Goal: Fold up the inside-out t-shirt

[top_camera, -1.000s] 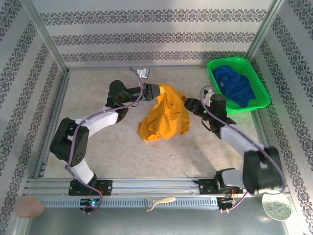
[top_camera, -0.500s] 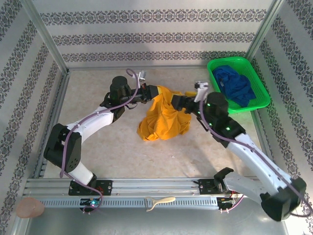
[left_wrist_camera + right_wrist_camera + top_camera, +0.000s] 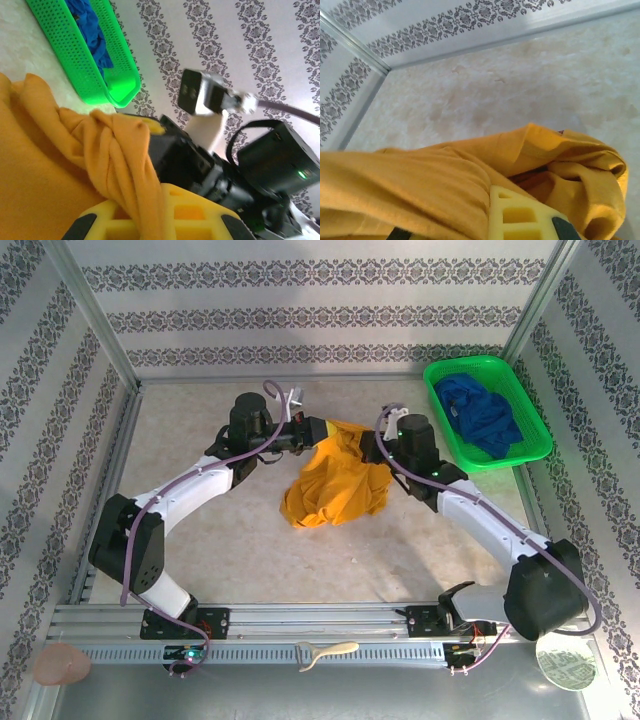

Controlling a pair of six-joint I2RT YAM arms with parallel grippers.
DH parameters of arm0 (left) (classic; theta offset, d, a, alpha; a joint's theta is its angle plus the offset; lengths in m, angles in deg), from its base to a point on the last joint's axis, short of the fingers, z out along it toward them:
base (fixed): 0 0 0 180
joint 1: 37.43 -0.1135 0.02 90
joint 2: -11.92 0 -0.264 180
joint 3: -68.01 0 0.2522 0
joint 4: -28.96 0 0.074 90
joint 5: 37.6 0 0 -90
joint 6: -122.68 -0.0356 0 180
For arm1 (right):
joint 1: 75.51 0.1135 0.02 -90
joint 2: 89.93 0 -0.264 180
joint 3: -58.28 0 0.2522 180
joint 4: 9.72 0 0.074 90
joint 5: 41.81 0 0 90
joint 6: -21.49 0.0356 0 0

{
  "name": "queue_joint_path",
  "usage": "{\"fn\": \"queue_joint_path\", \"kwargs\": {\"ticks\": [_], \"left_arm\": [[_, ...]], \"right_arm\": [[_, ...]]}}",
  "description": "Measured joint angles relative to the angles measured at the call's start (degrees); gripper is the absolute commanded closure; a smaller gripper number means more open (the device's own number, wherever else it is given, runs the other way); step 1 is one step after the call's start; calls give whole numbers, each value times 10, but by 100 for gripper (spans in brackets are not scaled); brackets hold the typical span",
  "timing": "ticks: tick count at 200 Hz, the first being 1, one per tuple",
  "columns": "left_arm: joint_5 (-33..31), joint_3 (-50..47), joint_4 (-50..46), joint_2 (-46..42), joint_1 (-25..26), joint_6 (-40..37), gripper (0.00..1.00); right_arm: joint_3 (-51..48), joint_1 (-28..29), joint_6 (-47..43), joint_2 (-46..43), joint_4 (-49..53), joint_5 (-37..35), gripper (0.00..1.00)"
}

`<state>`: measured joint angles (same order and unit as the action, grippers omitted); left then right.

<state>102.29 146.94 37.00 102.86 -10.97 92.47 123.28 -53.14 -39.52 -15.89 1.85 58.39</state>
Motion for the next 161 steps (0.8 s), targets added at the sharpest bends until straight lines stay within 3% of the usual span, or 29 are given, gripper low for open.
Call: {"fn": "queue_joint_path", "kwargs": {"ticks": [49,85,97,112,122,139,161], "left_arm": [[8,3,7,0,-7,17,100],[-14,10,-33,8,-35,-31,100],[-13,10,-37,22,-40,-48,90],[-17,14,-42,47,-41,-65,63],[-23,15,-47,63,-46,-69,53],[-23,5,-48,75,-55,-74,43],[-34,-33,-48,46,-57,-80,39]], "right_arm": [[-57,-24,24,-48,-69,139,100],[-90,-43,109,-87,-206,284,100],[-91,-42,149,-85,-260,326,100],[-91,-41,197,-72,-328,364,100],[-91,-41,223,-61,-371,381,100],[-91,-42,260,-36,-426,399,100],[-91,-54,297,-1,-480,409,100]]}}
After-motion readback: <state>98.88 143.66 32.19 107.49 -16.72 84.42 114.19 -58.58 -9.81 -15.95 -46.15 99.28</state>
